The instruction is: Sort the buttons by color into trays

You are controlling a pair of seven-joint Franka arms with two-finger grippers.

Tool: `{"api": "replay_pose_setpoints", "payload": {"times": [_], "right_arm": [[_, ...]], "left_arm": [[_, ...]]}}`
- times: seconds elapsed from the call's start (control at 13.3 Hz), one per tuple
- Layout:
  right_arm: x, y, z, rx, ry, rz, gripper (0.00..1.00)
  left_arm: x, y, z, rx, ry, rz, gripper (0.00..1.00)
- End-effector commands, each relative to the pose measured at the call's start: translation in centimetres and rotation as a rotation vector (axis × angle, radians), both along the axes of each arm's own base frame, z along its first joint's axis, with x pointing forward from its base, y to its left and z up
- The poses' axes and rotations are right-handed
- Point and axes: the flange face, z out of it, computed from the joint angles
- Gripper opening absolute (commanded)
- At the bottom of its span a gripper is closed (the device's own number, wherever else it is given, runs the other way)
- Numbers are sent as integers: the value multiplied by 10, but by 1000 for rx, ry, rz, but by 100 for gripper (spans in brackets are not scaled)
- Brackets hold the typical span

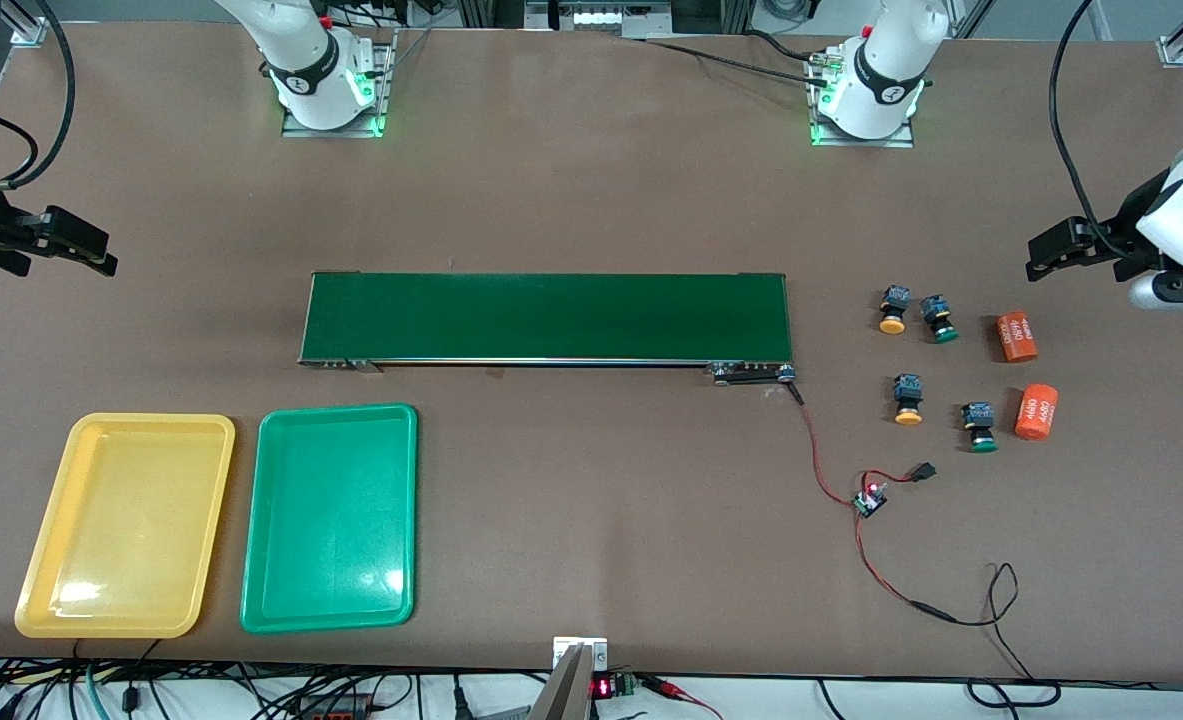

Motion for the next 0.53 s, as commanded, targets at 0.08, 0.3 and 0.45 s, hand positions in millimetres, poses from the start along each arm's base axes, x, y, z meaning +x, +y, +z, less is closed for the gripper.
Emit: {"api": "replay_pose_setpoints", "payload": {"times": [0.08, 0.3, 0.45], "right_arm": [[0, -2, 3, 14, -4, 1, 100], [0, -2, 3, 14, -6, 1, 100], [0, -2, 2, 14, -3, -4, 100]], "left_arm": [[4, 0, 6, -17, 7, -14, 100], [2, 0, 4, -17, 22, -15, 100], [2, 2, 4, -17, 24, -14, 100]]}}
